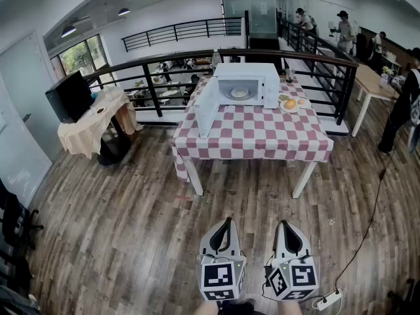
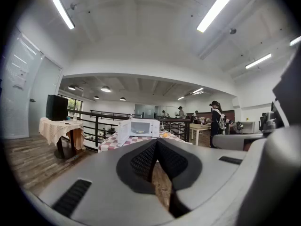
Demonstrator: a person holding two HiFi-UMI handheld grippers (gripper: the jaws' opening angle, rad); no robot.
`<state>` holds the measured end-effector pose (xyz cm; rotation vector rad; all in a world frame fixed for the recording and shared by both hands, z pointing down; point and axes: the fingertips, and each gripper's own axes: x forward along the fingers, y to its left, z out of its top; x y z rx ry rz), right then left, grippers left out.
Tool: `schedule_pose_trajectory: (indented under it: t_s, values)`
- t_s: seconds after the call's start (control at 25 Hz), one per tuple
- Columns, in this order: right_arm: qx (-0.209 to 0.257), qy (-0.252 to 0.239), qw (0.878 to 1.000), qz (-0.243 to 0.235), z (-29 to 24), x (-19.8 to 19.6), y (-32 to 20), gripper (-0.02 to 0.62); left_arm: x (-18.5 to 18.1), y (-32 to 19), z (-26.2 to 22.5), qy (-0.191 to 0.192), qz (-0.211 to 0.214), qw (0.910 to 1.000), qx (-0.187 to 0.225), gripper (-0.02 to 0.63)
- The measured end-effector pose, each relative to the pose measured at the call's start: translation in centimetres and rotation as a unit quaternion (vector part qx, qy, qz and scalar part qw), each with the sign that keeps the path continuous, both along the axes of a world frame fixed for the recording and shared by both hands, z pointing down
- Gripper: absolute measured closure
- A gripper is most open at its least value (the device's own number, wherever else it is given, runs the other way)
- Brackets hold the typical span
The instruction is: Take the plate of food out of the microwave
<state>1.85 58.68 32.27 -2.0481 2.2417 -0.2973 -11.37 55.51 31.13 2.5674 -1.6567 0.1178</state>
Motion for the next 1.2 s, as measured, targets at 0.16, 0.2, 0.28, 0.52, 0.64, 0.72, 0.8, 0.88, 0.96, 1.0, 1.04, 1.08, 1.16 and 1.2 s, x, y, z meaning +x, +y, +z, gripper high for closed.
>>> schedule_pose_trajectory:
  t_s: [0.16, 0.2, 0.28, 0.52, 0.64, 0.72, 0.8, 0.88, 0.96, 1.0, 1.04, 1.08, 1.16, 1.2]
  values:
    - [-0.001, 0.0, 1.0, 0.0, 0.2, 0.2, -0.3, 0.604, 0.2, -0.3, 0.1, 0.0, 0.0, 1.0, 0.0, 0.597]
    - [-0.001, 0.0, 1.0, 0.0, 0.3, 0.2, -0.3, 0.604, 0.2, -0.3, 0.1, 0.0, 0.0, 1.0, 0.0, 0.597]
    - [-0.002, 0.0, 1.0, -0.002, 0.4, 0.1, -0.3, 0.604, 0.2, -0.3, 0.2, -0.002, -0.001, 1.0, 0.002, 0.597]
    - [-0.003, 0.001, 1.0, -0.013, 0.7, -0.5, 0.0, 0.604, -0.3, 0.0, 0.9, 0.003, -0.011, 0.9999, -0.009, 0.597]
    - [-0.003, -0.001, 1.0, -0.023, 0.9, -0.7, 0.0, 0.604, -0.5, 0.5, 0.9, 0.003, -0.02, 0.9998, -0.007, 0.597]
    - [-0.004, -0.003, 1.0, -0.026, 1.1, -0.7, -0.1, 0.604, -0.6, 0.7, 1.0, 0.002, -0.025, 0.9997, -0.007, 0.597]
    - [-0.005, -0.007, 0.999, -0.03, 1.3, -0.9, -0.3, 0.603, -0.7, 0.8, 1.1, -0.001, -0.029, 0.9995, -0.008, 0.597]
    - [-0.008, -0.012, 0.999, -0.035, 1.6, -1.2, -0.7, 0.603, -1.0, 0.6, 1.3, -0.004, -0.033, 0.9994, -0.01, 0.597]
    - [-0.011, -0.013, 0.999, -0.038, 1.8, -1.6, -1.1, 0.603, -1.4, 0.3, 1.5, -0.003, -0.037, 0.9992, -0.012, 0.597]
    - [-0.012, -0.013, 0.999, -0.039, 1.9, -1.7, -1.4, 0.603, -1.6, 0.0, 1.6, -0.002, -0.039, 0.9991, -0.013, 0.597]
    - [-0.012, -0.011, 0.999, -0.04, 2.0, -1.9, -1.7, 0.603, -1.8, -0.4, 1.8, -0.001, -0.041, 0.9991, -0.014, 0.597]
    - [-0.013, -0.009, 0.999, -0.041, 2.1, -2.0, -2.0, 0.603, -1.9, -0.8, 2.0, 0.0, -0.042, 0.999, -0.016, 0.597]
    - [-0.015, -0.006, 0.999, -0.04, 2.5, -1.9, -3.1, 0.603, -1.8, -2.1, 2.4, 0.001, -0.041, 0.999, -0.019, 0.597]
    - [-0.016, -0.006, 0.999, -0.038, 2.6, -1.7, -3.7, 0.603, -1.7, -2.9, 2.5, 0.002, -0.039, 0.9991, -0.019, 0.597]
